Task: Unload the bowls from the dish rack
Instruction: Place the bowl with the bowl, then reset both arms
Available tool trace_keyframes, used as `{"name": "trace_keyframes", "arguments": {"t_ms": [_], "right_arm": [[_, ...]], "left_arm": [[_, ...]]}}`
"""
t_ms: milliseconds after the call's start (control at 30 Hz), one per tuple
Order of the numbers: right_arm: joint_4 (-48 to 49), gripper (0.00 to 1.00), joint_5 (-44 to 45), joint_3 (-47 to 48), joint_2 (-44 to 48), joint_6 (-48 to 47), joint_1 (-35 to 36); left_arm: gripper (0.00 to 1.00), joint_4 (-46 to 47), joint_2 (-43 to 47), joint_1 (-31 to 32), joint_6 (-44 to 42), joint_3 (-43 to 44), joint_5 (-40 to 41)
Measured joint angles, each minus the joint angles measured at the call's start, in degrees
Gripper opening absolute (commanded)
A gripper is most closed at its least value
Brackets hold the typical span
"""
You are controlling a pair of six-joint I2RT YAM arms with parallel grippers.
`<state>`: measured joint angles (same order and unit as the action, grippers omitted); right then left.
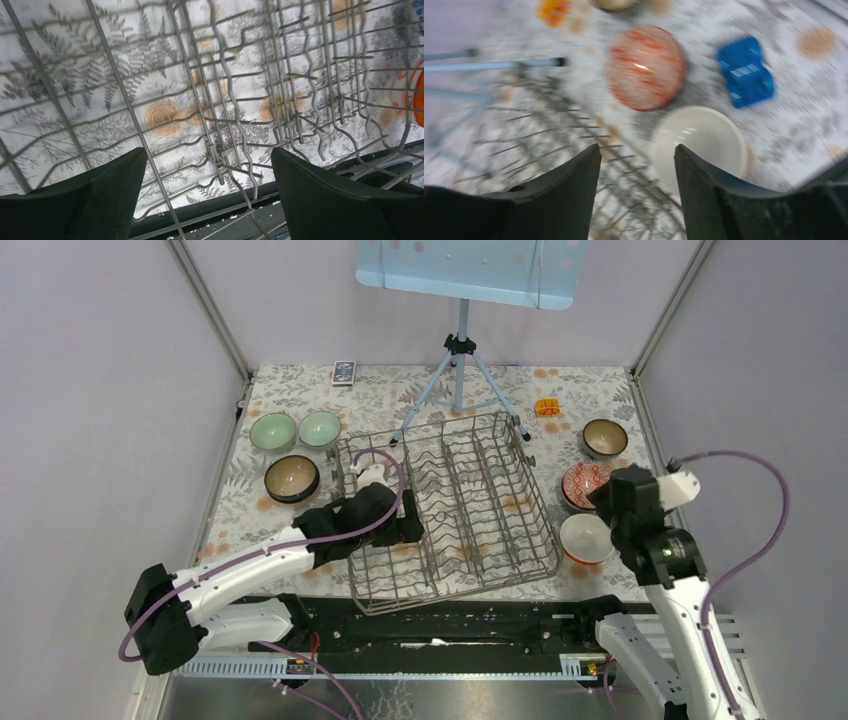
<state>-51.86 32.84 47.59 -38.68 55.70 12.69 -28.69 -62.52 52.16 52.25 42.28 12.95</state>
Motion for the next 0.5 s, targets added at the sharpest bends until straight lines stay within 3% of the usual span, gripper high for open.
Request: {"name": "trace_keyframes", "arguments": {"t_ms": [200,367,500], "right_arm": [[12.6,0.86,-16.4,13.0,0.2,-18.6,0.0],[20.3,0.89,-33.6,15.4,-1.0,-26.4,0.5],[24.9,0.89,-41.7,14.7,-1.9,-28.0,1.1]], "left_arm": [[0.99,-2.7,1.6,0.0,-5.2,7.0,4.0],[0.99,-3.7,6.4,0.0,-7.3,10.5,9.3],[0.99,-5.0,11.3,0.0,-6.8,10.6,14.5]]}}
